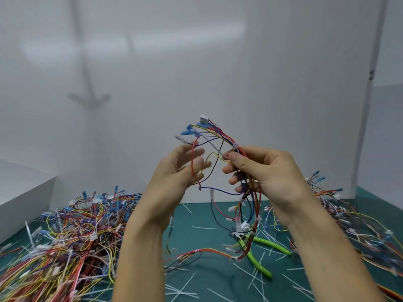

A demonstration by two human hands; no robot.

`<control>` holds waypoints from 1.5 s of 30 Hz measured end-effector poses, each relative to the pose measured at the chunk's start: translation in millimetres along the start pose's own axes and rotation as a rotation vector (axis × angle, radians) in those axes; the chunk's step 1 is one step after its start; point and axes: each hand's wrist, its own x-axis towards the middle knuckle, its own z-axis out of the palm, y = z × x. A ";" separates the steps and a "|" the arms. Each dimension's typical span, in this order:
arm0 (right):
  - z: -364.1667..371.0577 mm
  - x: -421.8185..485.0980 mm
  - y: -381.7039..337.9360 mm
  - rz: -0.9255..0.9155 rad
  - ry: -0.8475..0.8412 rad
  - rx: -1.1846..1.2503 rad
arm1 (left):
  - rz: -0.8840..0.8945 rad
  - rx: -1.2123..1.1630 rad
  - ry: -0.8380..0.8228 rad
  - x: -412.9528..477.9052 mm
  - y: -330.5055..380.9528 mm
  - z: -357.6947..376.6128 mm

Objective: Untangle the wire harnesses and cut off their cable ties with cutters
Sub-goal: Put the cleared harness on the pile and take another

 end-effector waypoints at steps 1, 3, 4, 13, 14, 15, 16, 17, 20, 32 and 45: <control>0.9 -0.4 -0.4 0.001 0.031 0.001 | -0.046 0.023 -0.046 -1.7 1.4 1.4; 2.5 -1.1 -1.0 0.001 0.099 0.019 | -0.117 0.094 -0.076 -4.9 5.2 5.9; 2.9 -1.6 -1.9 -0.002 0.131 0.033 | -0.143 0.115 -0.044 -5.3 7.9 7.9; -1.5 -2.7 -5.6 -0.043 0.146 -0.087 | 0.082 0.093 0.076 -7.4 19.4 6.0; -1.2 -3.1 -6.4 -0.030 0.103 -0.105 | 0.100 0.086 0.111 -6.8 19.0 6.5; -1.8 -3.8 -7.1 -0.010 0.057 -0.108 | 0.108 0.079 0.146 -6.2 18.6 7.2; -3.0 -4.5 -7.9 0.013 0.012 -0.102 | 0.108 0.069 0.171 -5.7 18.0 7.3; -4.5 -5.2 -8.6 0.032 -0.027 -0.096 | 0.104 0.057 0.188 -5.4 17.2 7.0; -7.1 -6.2 -10.6 0.022 -0.042 -0.067 | 0.086 -0.015 0.175 -7.0 17.3 4.4; -22.4 -1.8 -15.4 -0.147 0.303 0.103 | -0.245 0.372 -0.206 -10.0 -0.3 -7.6; -28.9 -1.4 -16.9 -0.140 0.296 0.093 | -0.242 0.342 -0.159 -8.9 -2.1 -8.3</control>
